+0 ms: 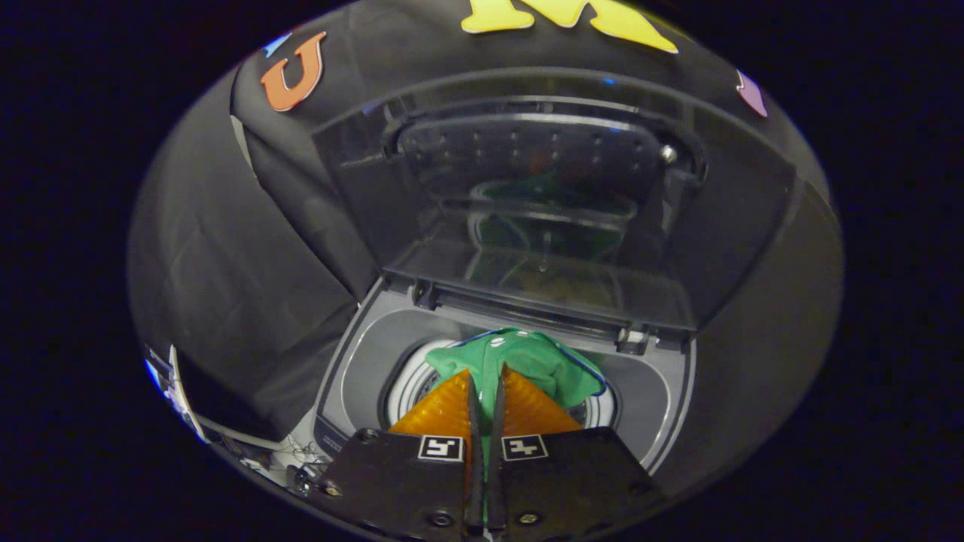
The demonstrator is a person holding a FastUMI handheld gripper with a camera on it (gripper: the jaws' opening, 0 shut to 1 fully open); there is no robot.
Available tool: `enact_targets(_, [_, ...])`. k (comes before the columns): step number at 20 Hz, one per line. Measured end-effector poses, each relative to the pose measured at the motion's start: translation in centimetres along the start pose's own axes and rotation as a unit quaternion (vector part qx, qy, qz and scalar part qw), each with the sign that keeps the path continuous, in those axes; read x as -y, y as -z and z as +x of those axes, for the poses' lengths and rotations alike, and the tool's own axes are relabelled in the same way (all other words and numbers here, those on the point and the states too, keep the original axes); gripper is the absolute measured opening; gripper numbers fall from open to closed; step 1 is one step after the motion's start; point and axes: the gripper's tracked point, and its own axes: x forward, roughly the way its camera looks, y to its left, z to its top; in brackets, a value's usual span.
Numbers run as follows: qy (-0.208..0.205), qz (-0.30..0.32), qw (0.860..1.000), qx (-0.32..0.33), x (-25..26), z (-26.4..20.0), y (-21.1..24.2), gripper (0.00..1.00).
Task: Put the clothes into the washing machine and then close the washing machine lid.
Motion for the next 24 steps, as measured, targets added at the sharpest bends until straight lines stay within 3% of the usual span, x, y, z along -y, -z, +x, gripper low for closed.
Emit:
enact_targets(9, [0.026,0.059,0.998,-0.029,0.0,3.7,1.7,0.06])
enact_targets(20, [0.038,0.088,0.995,-0.038,0.6,4.5,2.2,0.06])
enact_targets(24, [0.044,0.095,0.994,-0.039,0.9,4.0,2.0,0.8])
